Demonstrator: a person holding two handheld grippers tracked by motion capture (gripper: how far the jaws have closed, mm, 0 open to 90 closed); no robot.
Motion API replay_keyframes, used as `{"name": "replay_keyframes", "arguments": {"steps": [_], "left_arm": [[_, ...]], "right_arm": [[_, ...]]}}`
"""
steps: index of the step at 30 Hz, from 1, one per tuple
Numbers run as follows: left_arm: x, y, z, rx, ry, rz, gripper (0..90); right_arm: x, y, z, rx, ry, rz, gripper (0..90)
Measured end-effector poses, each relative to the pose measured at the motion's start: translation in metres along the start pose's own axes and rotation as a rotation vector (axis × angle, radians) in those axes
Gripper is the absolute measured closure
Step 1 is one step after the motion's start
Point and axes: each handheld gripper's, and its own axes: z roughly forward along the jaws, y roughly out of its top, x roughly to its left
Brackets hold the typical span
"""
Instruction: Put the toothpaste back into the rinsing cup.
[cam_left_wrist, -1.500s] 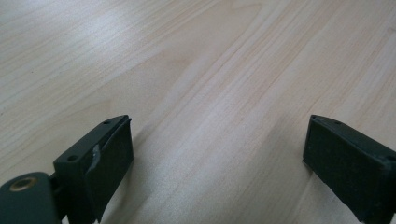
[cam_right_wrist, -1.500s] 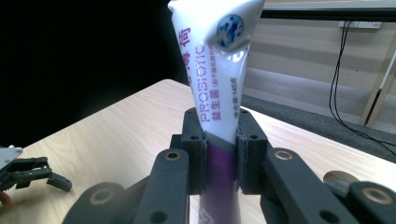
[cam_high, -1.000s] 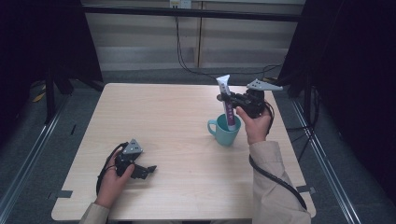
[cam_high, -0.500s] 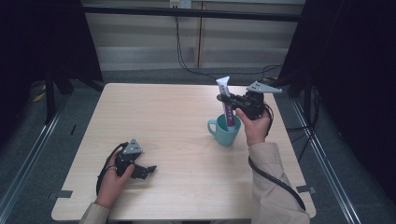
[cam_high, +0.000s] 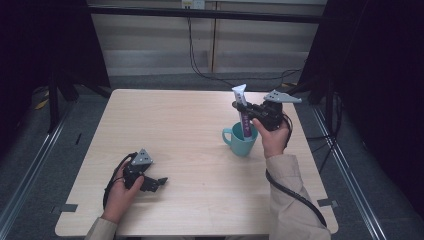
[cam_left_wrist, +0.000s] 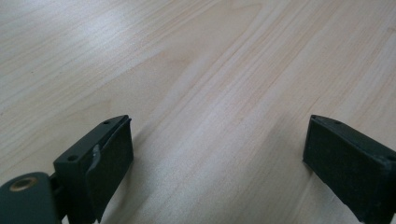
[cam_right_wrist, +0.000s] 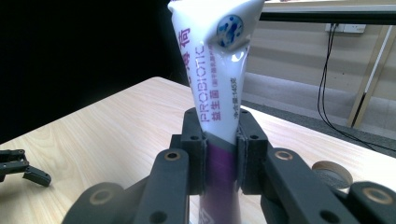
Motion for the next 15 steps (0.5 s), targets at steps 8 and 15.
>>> {"name": "replay_keyframes", "arguments": {"steps": [8, 15], "left_arm": [[-0.0001, 0.0, 0.0, 0.0, 0.001, -0.001, 8.0], [-0.0002, 0.0, 0.0001, -0.002, 0.001, -0.004, 8.1]], "right_arm": [[-0.001, -0.0044, -0.0005, -0.002, -0.001, 0.004, 76.5], [-0.0002, -0.0101, 0.0013, 0.005, 0.0, 0.004, 76.5]]}}
